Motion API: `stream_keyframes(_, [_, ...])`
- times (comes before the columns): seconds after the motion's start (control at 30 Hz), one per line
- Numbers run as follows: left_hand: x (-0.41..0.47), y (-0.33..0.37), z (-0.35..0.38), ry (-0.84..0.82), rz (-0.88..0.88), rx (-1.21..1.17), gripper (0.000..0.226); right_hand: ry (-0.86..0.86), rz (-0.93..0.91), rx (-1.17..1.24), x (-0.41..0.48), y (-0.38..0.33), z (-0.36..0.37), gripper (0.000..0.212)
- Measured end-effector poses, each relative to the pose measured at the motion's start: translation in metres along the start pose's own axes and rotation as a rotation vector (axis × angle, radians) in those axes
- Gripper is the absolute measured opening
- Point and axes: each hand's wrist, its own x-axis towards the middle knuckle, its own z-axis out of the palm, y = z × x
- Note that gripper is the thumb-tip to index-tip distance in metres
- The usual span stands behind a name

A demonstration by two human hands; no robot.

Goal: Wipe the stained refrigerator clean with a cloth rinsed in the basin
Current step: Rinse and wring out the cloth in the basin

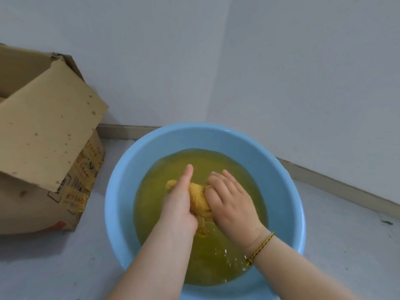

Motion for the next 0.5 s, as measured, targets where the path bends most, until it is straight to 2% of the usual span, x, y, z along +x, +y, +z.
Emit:
stream_keyframes(0.03, [0.004, 0.002, -0.004, 0.03, 0.034, -0.019, 0.031, -0.107, 0.096, 0.079, 0.001, -0.012, -0.004, 0.011])
stream_keyframes(0.07, [0.005, 0.004, -0.007, 0.04, 0.078, -0.051, 0.022, -0.216, 0.26, 0.165, 0.004, -0.02, -0.008, 0.017])
stream_keyframes(0.13, [0.004, 0.008, -0.006, 0.012, 0.189, -0.081, 0.01, -0.474, 0.71, 0.399, 0.016, -0.028, -0.017, 0.035])
stream_keyframes(0.17, [0.003, 0.01, -0.005, -0.019, 0.242, -0.08, 0.008, -0.578, 0.903, 0.58, 0.019, -0.03, -0.019, 0.039])
stream_keyframes(0.2, [0.002, 0.011, -0.003, -0.048, 0.288, -0.079, 0.008, -0.632, 1.004, 0.722, 0.023, -0.032, -0.019, 0.04])
stream_keyframes(0.3, [0.004, 0.013, -0.006, -0.088, 0.37, -0.082, 0.015, -0.717, 0.955, 0.91, 0.03, -0.03, -0.019, 0.019])
stream_keyframes(0.5, [0.003, 0.008, -0.007, -0.132, 0.331, 0.007, 0.017, -1.121, 0.968, 1.317, 0.033, -0.005, -0.022, 0.021])
